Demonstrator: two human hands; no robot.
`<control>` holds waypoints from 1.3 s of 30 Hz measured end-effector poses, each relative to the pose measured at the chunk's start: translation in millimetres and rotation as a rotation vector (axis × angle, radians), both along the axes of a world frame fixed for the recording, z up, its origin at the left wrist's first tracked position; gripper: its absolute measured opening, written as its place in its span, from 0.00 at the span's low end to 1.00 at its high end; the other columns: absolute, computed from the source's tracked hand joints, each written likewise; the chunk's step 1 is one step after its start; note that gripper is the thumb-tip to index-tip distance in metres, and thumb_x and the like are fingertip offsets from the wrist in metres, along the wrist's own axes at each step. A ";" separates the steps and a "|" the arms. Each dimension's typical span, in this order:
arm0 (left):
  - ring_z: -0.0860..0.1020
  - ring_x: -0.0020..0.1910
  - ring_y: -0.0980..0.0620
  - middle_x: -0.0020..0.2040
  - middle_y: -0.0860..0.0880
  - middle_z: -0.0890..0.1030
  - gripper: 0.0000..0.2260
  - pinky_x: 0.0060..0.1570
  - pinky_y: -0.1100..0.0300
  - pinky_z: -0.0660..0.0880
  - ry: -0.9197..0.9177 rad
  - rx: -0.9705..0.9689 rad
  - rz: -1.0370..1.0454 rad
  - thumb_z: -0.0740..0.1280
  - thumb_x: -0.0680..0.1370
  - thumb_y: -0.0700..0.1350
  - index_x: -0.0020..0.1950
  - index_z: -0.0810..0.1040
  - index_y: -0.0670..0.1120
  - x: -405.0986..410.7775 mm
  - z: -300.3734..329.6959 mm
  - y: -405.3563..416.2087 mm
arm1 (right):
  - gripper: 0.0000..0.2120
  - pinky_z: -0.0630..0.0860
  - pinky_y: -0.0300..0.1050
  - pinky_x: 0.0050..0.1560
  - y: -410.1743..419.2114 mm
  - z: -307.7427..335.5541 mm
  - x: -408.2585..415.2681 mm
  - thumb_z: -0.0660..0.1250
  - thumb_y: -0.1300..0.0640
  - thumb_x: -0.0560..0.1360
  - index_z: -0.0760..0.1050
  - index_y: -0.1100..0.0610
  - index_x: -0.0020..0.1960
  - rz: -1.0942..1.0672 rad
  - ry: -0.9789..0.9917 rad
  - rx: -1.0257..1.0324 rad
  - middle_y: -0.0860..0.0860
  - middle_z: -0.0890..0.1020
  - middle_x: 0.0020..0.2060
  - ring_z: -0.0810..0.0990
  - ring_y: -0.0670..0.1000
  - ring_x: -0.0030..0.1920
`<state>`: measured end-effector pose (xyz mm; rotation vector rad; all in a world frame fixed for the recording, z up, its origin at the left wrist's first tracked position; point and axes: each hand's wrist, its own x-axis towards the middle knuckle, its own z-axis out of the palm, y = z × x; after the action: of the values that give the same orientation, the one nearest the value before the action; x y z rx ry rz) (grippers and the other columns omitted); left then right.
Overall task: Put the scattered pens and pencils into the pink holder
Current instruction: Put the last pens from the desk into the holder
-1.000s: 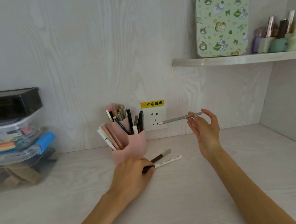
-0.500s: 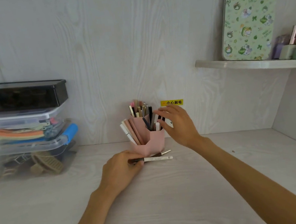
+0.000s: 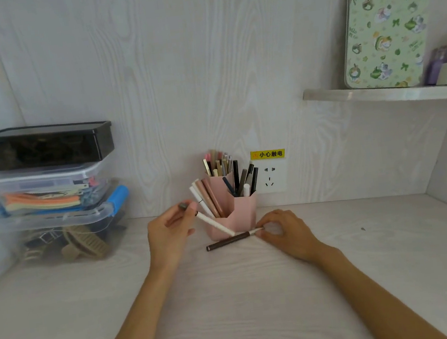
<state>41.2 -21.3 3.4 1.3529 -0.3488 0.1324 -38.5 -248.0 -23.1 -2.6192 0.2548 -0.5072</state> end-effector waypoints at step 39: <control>0.75 0.59 0.53 0.62 0.56 0.73 0.26 0.61 0.50 0.71 -0.042 0.502 0.018 0.65 0.75 0.57 0.70 0.64 0.52 7.6 -24.3 -28.5 | 0.13 0.76 0.39 0.55 -2.6 83.5 -25.8 0.69 0.61 0.73 0.72 0.48 0.53 -0.102 -0.928 1.105 0.51 0.84 0.43 0.85 0.47 0.45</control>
<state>48.8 -49.8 -21.0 1.8519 -0.4223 0.0911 -64.3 -250.7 60.4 -1.1546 0.2466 -1.1346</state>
